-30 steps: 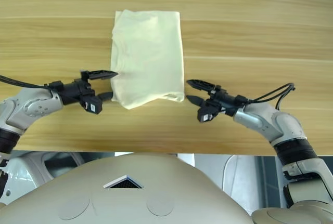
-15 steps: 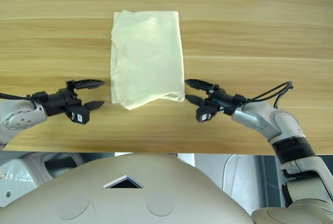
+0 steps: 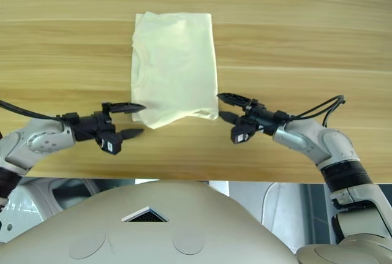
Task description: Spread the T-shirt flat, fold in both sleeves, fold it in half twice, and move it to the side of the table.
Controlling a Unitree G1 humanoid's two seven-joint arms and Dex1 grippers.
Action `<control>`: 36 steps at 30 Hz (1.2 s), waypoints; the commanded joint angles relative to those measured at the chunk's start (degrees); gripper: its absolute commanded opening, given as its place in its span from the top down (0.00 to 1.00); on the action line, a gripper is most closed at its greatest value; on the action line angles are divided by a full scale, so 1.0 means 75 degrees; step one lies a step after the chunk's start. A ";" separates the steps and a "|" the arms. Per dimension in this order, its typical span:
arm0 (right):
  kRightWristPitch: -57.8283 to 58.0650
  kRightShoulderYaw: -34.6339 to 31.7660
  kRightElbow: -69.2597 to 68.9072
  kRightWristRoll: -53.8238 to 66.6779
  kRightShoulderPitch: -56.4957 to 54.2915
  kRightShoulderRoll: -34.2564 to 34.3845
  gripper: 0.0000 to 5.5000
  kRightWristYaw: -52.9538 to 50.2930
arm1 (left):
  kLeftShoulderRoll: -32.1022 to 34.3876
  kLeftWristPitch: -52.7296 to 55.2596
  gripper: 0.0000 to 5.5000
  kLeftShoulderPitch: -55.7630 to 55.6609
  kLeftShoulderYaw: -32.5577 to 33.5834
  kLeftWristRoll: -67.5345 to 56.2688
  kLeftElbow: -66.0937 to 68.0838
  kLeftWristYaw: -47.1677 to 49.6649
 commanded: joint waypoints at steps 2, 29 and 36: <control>0.0179 0.0085 0.0164 -0.0357 0.0136 -0.0054 0.37 0.0167 | 0.0198 0.0504 0.24 0.0107 -0.0305 0.1038 0.1009 -0.0450; -0.0004 0.0791 0.0844 -0.0799 -0.0783 0.0475 0.37 -0.0028 | -0.0350 -0.0214 0.39 -0.0894 -0.1251 0.1198 0.2043 -0.0632; -0.0125 0.0927 0.0978 -0.0760 -0.0959 0.0369 0.37 -0.0014 | -0.0325 -0.0210 0.63 -0.0870 -0.1389 0.1158 0.2175 -0.0641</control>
